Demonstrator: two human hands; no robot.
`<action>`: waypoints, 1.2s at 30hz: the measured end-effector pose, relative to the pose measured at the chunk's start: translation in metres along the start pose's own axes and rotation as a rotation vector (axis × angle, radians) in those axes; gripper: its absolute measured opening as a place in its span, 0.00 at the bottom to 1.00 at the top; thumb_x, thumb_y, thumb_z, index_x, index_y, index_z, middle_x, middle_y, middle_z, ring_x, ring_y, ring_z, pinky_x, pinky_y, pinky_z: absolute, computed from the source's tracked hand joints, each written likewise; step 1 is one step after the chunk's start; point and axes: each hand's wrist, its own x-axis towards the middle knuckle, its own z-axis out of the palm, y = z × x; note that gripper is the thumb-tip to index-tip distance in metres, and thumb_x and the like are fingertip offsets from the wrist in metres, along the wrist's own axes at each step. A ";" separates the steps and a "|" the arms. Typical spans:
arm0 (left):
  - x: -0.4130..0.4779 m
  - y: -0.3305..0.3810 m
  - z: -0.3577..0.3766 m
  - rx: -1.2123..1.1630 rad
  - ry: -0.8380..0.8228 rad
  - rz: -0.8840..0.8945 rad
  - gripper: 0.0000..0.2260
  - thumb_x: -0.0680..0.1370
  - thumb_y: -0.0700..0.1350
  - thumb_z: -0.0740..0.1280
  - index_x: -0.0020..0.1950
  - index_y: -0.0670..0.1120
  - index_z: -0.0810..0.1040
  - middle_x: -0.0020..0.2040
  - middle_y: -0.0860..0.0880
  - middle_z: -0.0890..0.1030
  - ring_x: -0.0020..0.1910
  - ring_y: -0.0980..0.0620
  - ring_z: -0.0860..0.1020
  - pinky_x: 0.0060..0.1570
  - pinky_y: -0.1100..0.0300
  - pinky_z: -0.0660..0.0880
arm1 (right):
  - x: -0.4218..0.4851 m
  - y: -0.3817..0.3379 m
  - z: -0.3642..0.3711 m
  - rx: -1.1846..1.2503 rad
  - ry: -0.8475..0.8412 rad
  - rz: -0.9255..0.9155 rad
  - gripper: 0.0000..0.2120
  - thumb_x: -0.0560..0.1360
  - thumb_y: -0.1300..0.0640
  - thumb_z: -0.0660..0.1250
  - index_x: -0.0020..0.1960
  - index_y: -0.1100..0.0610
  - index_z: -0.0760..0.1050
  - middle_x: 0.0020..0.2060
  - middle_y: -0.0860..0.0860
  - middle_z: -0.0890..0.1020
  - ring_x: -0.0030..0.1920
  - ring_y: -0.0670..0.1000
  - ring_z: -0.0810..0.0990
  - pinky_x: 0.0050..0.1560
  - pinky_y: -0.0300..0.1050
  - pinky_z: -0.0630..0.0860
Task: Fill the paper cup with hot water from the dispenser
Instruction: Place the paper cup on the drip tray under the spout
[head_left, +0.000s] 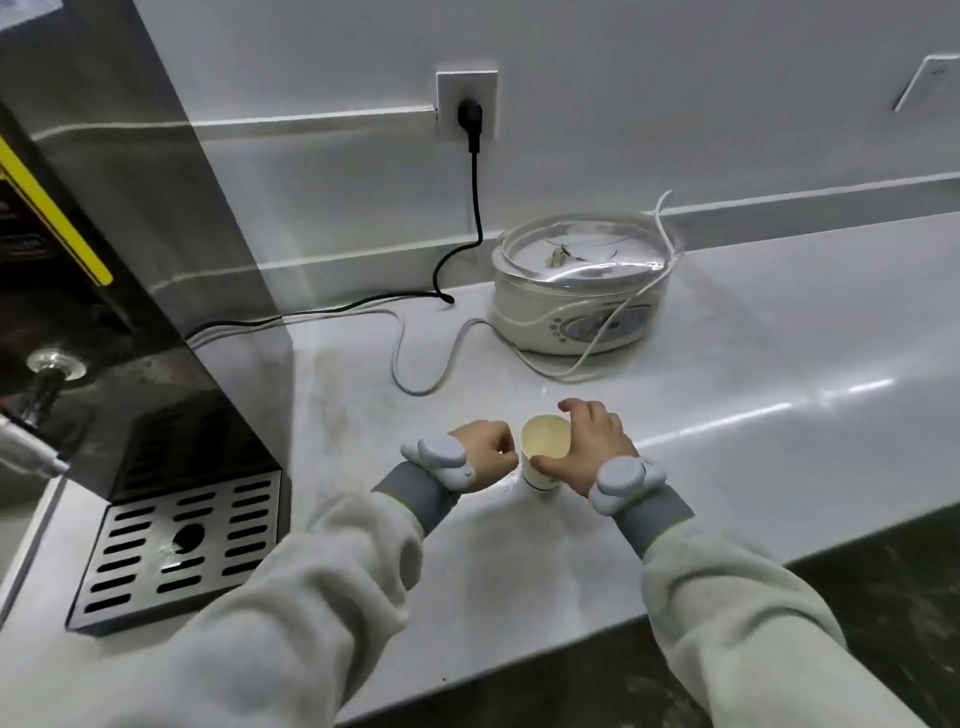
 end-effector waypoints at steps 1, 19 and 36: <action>0.000 -0.002 0.003 0.000 -0.008 -0.006 0.11 0.73 0.48 0.58 0.50 0.45 0.75 0.54 0.45 0.79 0.52 0.44 0.76 0.54 0.51 0.73 | 0.001 0.000 0.002 -0.011 -0.009 0.008 0.36 0.66 0.48 0.70 0.69 0.55 0.58 0.67 0.56 0.66 0.66 0.60 0.64 0.64 0.52 0.67; -0.016 -0.021 0.006 0.004 -0.050 -0.073 0.12 0.74 0.48 0.57 0.52 0.46 0.74 0.55 0.46 0.79 0.52 0.45 0.75 0.48 0.56 0.69 | 0.002 -0.009 0.018 -0.073 0.018 -0.009 0.39 0.67 0.47 0.69 0.71 0.55 0.54 0.67 0.56 0.66 0.65 0.60 0.65 0.62 0.53 0.66; -0.089 -0.088 -0.020 -0.585 0.334 -0.298 0.13 0.73 0.56 0.61 0.38 0.48 0.73 0.39 0.49 0.78 0.38 0.47 0.75 0.44 0.55 0.72 | -0.035 -0.113 0.043 -0.066 -0.055 -0.302 0.40 0.66 0.46 0.70 0.71 0.52 0.54 0.68 0.52 0.66 0.67 0.56 0.65 0.64 0.50 0.65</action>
